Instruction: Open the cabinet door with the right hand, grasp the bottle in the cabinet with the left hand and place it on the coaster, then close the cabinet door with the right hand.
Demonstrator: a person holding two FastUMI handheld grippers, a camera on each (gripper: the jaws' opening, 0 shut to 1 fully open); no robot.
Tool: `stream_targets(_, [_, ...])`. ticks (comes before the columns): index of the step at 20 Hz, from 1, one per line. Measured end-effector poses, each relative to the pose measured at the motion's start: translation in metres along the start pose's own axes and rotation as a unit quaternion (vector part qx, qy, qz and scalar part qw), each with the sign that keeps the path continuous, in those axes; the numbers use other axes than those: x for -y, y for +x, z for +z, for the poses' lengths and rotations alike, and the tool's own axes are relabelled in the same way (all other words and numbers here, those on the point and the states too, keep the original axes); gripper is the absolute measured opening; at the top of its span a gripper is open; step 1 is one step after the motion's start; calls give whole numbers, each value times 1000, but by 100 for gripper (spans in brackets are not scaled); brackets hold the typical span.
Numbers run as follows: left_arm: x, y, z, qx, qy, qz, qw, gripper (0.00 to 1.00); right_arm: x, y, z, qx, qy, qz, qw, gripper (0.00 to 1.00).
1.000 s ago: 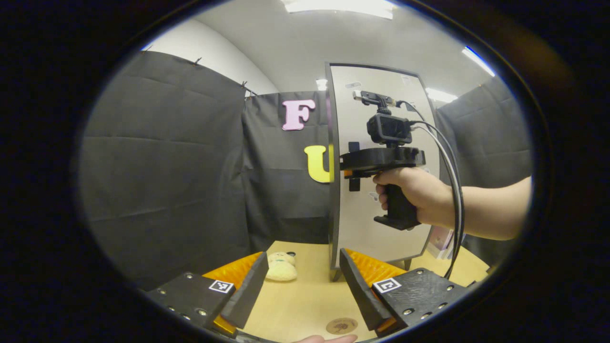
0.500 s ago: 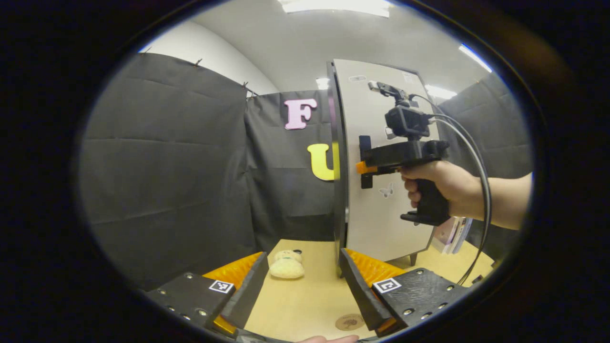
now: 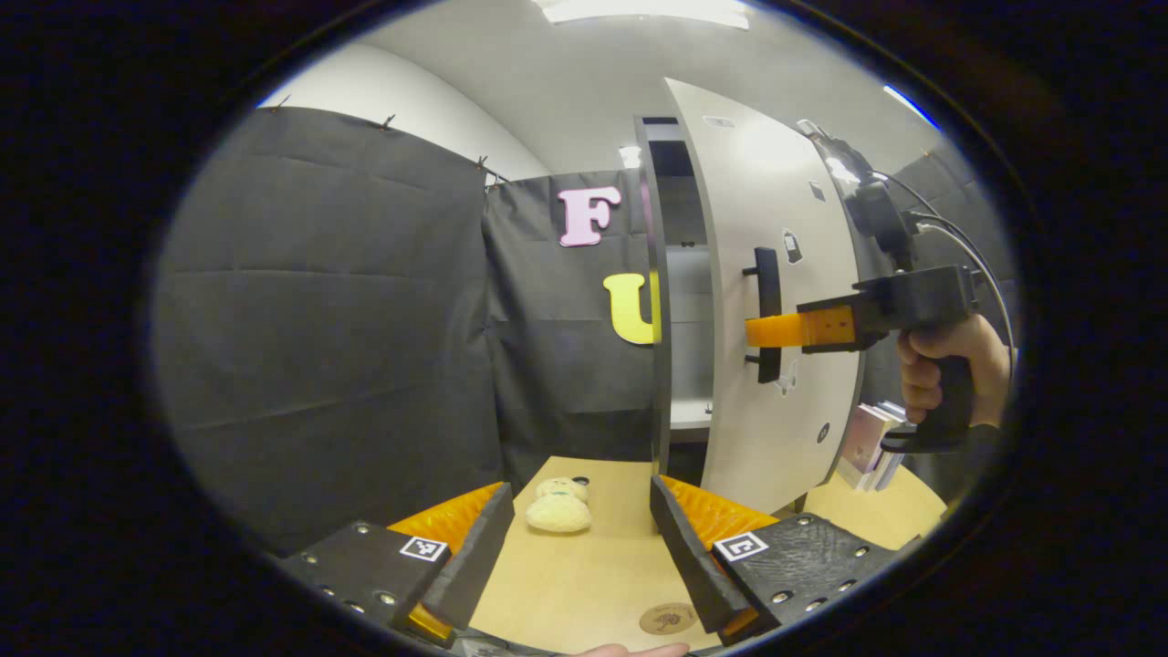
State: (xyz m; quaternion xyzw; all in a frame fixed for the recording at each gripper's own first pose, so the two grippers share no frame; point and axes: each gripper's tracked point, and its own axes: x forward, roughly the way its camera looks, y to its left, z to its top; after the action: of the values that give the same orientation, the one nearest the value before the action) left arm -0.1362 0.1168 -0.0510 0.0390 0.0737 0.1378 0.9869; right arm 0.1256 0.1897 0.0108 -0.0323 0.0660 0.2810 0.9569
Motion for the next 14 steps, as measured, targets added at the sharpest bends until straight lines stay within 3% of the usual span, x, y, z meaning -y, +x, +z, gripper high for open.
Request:
stream_targets(5, [36,-27,7,-11,39,-6,999,92,10,-5,-2,1,3,28,1000,20])
stream_targets(7, [60,-34,17,-3,45,-12,999,88,15,-11,-4,4,5,36,999,20])
stream_targets(14, [126,-25,59,33,-11,-44,998,88,35,-37,-7,3,11,20,1000,20])
